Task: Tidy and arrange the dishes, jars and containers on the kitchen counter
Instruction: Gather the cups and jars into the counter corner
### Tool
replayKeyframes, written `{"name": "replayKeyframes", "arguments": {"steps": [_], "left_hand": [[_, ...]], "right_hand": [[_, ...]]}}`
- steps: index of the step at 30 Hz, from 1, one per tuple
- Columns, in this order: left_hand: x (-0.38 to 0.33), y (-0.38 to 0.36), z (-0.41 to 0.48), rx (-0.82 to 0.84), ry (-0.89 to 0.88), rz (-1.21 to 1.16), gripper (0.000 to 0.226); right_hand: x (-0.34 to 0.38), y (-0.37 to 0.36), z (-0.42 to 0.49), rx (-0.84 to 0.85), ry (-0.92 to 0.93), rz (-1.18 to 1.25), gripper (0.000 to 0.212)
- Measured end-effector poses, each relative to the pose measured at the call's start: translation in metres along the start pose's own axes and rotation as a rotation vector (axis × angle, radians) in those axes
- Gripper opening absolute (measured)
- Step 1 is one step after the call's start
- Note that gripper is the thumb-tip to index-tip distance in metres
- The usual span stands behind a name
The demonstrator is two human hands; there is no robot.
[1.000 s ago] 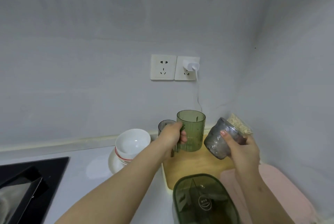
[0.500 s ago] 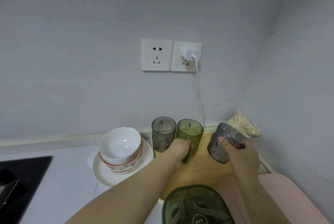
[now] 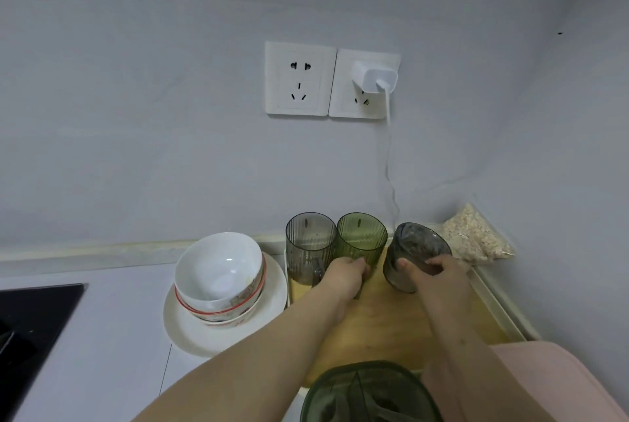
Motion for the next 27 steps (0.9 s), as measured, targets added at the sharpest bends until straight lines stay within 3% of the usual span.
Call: {"name": "replayKeyframes", "arguments": {"steps": [27], "left_hand": [[-0.004, 0.003, -0.002, -0.089, -0.028, 0.073, 0.024]], "right_hand": [[-0.009, -0.038, 0.021, 0.026, 0.14, -0.053, 0.031]]}}
Point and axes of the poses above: each hand's wrist, its own z-axis towards the middle knuckle, its own y-axis out of the back of the hand, x = y × z, the point moved 6 cm from there along z, towards the middle knuckle, and after that the axes turned 8 degrees about -x, right-handed, at the moved point
